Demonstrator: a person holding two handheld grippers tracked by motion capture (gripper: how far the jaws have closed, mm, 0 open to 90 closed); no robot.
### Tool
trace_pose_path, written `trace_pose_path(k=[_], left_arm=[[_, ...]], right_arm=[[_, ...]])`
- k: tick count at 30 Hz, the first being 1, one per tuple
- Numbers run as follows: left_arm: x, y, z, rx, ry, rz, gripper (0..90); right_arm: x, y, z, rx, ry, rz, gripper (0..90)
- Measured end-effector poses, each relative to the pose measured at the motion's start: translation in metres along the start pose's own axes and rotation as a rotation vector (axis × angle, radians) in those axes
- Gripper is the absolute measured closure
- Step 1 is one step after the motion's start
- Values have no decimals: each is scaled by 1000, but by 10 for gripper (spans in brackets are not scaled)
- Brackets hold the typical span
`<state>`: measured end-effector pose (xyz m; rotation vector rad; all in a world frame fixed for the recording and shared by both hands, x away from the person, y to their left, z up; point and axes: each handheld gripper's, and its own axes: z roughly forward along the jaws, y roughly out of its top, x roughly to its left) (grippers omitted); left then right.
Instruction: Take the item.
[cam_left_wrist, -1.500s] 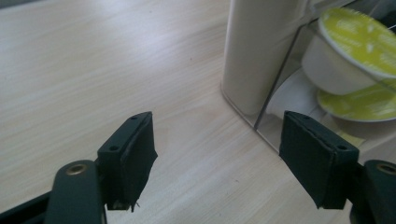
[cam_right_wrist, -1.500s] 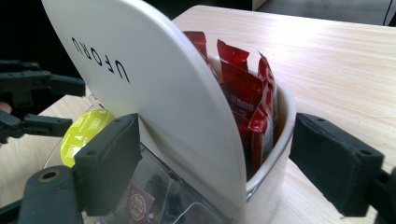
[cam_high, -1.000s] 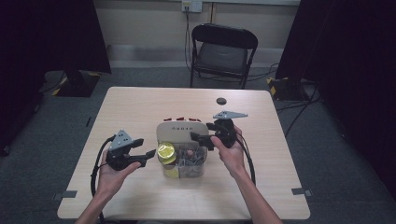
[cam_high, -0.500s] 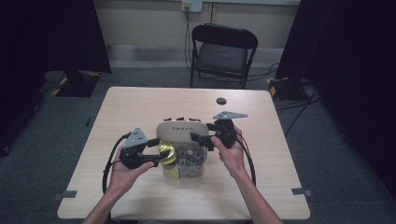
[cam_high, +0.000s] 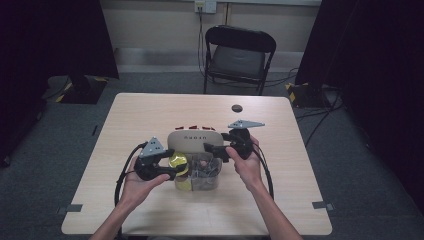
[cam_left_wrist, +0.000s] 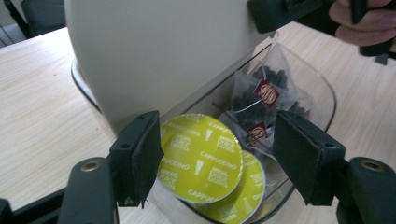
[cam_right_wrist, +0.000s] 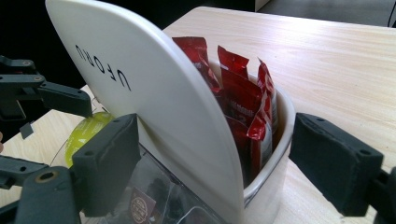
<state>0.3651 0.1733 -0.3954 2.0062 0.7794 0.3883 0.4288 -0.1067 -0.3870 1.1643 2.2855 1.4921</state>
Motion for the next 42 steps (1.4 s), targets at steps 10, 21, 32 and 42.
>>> trace_pose_path(k=[10, 21, 32, 42], left_arm=[[-2, 1, 4, 18, 13, 17, 296], [-7, 0, 14, 50, 3, 40, 316], [-11, -3, 27, 95, -12, 57, 352], [-9, -4, 29, 85, -15, 31, 395]], right_arm=[[-1, -1, 0, -2, 6, 4, 162], [-2, -1, 0, 3, 11, 4, 162], [-3, -3, 0, 5, 12, 4, 172], [-3, -4, 0, 2, 9, 5, 172]])
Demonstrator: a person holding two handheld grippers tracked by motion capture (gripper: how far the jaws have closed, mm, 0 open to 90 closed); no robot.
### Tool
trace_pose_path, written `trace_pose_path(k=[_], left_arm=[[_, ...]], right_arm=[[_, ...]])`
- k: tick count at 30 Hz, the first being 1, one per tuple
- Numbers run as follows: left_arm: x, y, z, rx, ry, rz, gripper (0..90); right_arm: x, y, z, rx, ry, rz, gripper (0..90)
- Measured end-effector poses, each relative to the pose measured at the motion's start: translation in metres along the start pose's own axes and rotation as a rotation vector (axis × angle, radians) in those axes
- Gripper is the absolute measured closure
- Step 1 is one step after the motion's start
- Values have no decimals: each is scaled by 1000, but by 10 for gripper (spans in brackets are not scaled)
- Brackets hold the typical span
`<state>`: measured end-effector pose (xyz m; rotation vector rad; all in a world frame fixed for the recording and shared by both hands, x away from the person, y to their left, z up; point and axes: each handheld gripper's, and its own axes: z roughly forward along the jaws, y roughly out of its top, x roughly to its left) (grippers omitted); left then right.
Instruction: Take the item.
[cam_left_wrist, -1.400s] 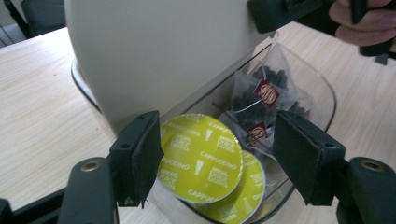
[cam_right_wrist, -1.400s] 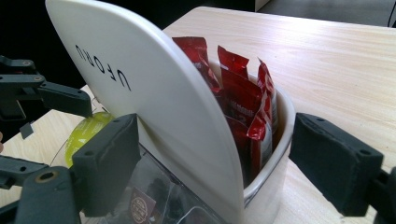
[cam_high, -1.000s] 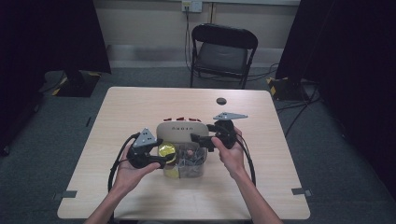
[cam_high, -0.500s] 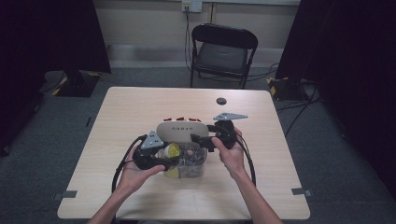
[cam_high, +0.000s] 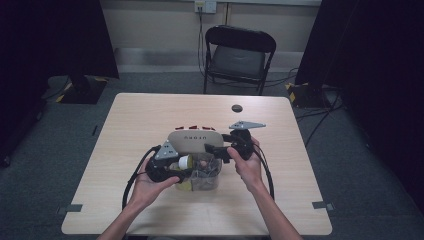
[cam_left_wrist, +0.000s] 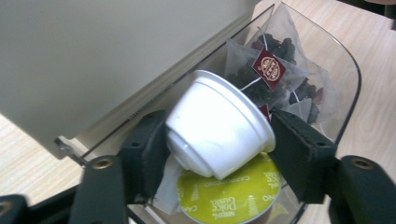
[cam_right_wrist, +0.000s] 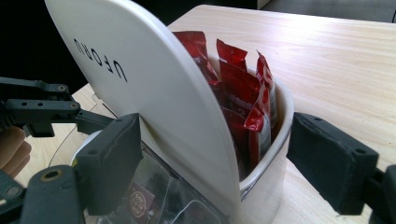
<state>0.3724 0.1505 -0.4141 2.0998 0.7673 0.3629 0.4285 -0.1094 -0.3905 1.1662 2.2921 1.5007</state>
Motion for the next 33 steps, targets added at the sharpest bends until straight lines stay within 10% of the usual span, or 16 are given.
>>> trace_pose_path(k=[33], left_arm=[[6, -3, -11, -59, -13, -52, 462]], right_arm=[[-2, -3, 1, 1, 3, 8, 169]])
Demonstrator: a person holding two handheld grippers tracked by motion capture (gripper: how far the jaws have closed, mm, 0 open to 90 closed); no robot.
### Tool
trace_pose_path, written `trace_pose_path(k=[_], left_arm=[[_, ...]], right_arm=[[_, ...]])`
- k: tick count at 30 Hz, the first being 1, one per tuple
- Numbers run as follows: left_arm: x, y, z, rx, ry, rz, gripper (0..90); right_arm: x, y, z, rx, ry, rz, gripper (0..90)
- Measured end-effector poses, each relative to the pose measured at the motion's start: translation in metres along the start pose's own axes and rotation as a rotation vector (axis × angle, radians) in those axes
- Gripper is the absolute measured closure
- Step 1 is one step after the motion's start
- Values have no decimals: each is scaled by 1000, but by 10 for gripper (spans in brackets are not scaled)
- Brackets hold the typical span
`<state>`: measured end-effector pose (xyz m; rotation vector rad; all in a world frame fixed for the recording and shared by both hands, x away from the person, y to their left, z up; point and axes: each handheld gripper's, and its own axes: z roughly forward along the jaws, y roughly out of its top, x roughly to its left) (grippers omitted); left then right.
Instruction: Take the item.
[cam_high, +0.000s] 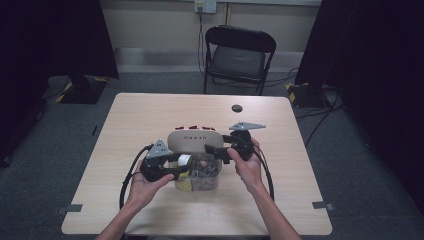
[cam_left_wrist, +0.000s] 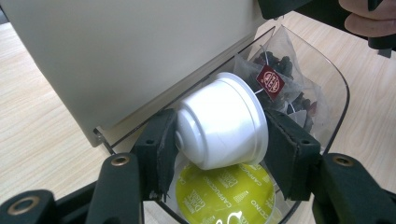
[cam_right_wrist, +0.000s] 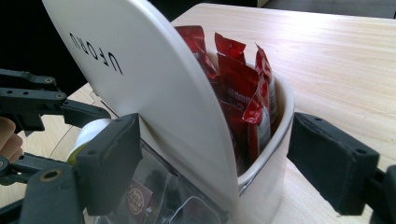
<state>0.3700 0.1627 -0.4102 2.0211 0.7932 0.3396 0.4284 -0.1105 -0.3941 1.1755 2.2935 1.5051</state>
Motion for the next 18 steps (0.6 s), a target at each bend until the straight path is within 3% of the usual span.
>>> trace_pose_path(k=[8, 13, 18], left_arm=[[-4, 2, 10, 41, 4, -3, 431], [-2, 2, 10, 34, -9, -13, 429], [-3, 2, 7, 21, 5, 3, 439]], right_arm=[[0, 0, 2, 4, -2, -2, 160], [0, 0, 1, 3, -2, -3, 162], [0, 0, 1, 2, -2, -2, 164]])
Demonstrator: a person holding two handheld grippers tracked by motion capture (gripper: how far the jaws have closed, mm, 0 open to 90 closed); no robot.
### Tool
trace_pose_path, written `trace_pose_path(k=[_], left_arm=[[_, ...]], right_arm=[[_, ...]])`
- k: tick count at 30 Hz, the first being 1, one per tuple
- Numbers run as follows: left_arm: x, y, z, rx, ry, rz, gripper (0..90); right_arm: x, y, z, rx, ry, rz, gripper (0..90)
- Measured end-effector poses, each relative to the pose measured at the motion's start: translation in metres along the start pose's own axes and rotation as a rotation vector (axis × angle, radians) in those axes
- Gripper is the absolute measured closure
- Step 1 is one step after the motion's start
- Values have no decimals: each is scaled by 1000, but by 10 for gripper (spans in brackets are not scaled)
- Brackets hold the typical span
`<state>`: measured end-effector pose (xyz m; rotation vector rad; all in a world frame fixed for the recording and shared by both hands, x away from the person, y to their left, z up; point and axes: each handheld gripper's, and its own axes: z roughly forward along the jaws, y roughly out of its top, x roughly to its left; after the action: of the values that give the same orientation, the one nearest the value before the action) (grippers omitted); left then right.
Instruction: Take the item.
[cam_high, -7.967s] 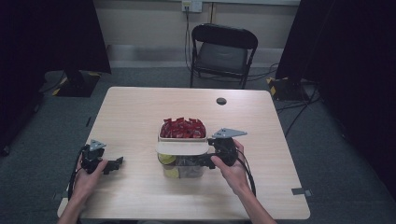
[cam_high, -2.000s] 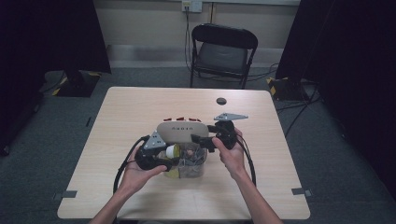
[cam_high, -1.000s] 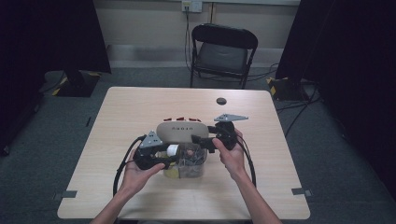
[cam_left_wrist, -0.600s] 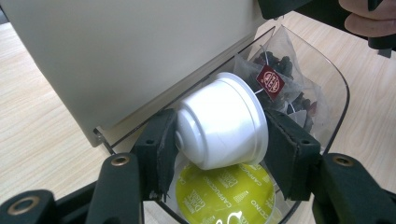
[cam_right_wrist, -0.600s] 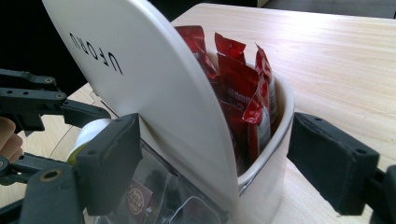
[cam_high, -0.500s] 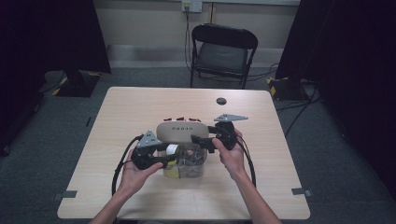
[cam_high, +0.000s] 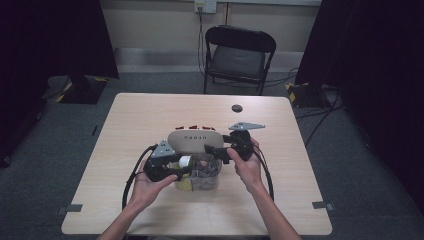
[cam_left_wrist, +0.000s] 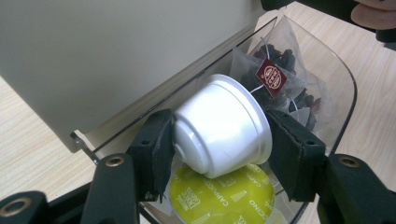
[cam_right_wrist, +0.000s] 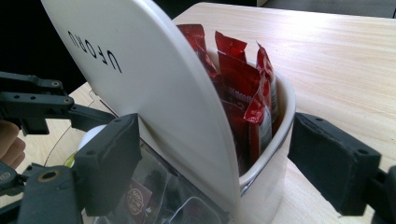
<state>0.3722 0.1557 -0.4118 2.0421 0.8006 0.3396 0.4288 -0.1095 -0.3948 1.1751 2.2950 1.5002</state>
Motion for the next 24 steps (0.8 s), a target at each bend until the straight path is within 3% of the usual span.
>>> trace_pose_path(k=[4, 24], left_arm=[[4, -1, -8, -28, -9, -15, 461], [1, 6, -24, -82, -22, -5, 462]], right_arm=[[-1, -1, 0, 0, 2, 4, 165], [-1, -1, 0, 0, 0, 5, 165]])
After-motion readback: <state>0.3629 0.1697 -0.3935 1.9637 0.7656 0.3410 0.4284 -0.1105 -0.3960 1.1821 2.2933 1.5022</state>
